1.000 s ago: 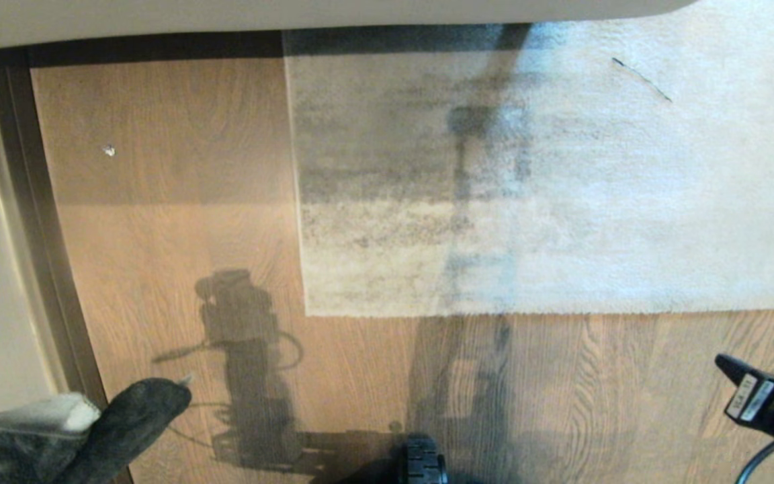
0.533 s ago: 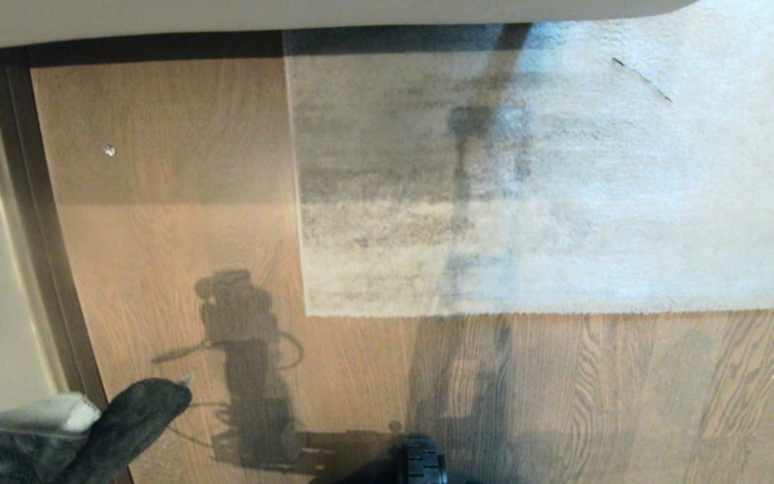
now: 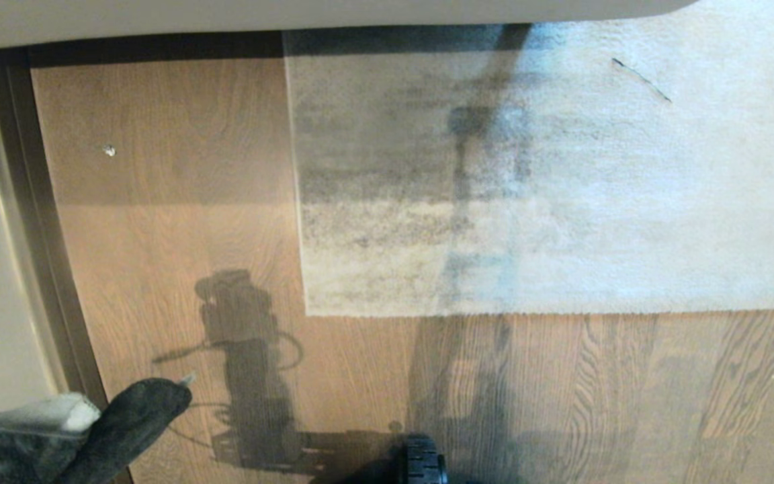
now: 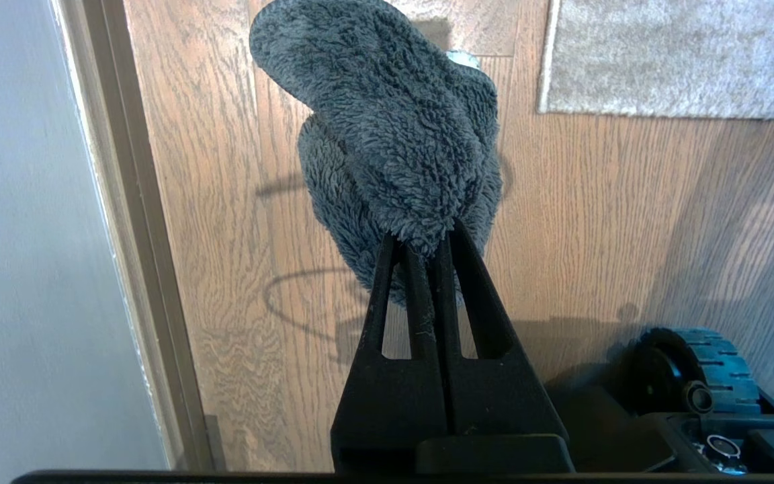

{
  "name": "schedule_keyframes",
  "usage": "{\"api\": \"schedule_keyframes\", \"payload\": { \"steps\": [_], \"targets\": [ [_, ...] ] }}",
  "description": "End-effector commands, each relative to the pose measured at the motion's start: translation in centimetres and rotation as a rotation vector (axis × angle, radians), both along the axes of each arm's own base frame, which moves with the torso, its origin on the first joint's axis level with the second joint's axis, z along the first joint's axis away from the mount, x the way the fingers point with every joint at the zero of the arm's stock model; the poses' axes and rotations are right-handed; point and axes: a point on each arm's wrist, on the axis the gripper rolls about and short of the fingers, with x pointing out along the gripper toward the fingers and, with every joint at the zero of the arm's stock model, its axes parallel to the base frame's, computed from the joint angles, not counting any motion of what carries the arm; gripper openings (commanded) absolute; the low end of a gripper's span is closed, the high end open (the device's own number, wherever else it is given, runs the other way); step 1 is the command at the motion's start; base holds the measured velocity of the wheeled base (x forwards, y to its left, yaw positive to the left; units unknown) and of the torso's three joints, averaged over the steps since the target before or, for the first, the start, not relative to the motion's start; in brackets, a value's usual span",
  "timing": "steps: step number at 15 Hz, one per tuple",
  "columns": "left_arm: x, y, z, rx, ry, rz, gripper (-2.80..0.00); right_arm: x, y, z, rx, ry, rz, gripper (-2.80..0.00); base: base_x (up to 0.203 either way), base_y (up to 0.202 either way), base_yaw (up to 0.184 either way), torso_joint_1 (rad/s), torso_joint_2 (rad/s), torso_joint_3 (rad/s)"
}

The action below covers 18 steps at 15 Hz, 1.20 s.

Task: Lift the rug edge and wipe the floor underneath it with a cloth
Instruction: Put down the rag

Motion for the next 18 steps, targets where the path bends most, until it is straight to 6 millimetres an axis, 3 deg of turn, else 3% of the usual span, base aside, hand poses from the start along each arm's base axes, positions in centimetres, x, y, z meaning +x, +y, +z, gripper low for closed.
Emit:
{"api": "schedule_keyframes", "payload": {
  "steps": [1, 6, 18],
  "targets": [
    [0.0, 0.0, 0.0, 0.0, -0.001, -0.001, -2.8, -1.3, 0.0, -0.6, -0.012, -0.096, 0.025, -2.8, 0.0, 0.0, 0.0, 0.0, 0.0, 0.0],
    [0.0, 0.0, 0.0, -0.001, -0.001, 0.0, -2.8, -2.3, 0.1, -0.9, -0.02, -0.206, 0.061, -2.8, 0.0, 0.0, 0.0, 0.0, 0.0, 0.0],
    [0.0, 0.0, 0.0, -0.001, -0.001, 0.0, -2.8, -2.3, 0.1, -0.9, -0.017, -0.21, 0.059, -2.8, 0.0, 0.0, 0.0, 0.0, 0.0, 0.0]
  ]
}}
